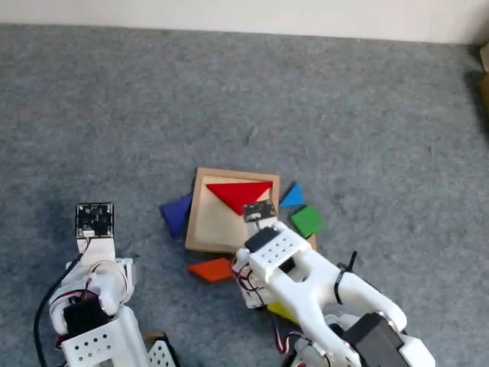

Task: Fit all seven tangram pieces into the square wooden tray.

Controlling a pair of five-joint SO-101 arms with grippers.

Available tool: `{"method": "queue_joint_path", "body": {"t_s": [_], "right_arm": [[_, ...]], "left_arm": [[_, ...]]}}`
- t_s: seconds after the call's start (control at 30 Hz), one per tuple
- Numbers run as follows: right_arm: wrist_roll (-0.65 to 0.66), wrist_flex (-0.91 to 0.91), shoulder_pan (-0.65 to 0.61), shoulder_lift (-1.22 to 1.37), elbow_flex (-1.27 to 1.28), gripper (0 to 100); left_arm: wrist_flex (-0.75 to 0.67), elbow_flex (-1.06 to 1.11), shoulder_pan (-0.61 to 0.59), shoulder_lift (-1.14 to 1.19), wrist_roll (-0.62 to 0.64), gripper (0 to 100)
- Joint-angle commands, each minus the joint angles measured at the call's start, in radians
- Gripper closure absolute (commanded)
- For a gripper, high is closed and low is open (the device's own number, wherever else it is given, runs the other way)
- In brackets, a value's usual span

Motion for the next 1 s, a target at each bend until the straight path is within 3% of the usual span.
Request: {"method": "queue_joint_path", "body": {"t_s": [0.0,0.47,0.8,0.97], "right_arm": [[0.017,-0.044,0.008,-0.005,-0.074,92.4],[0.017,-0.042,0.015,-0.007,-0.303,92.4],[0.072,-0.051,0.105,0.002,-0.446,92.4],[-0.035,-0.096,0.104,0.013,-0.496,92.4]], "left_arm": [[0.0,-0.035,-0.004,-0.007,0.011,73],[0.0,-0.035,-0.004,-0.007,0.011,73],[0.0,-0.035,-0.004,-0.007,0.011,73],[0.0,-0.035,-0.004,-0.007,0.011,73]]}}
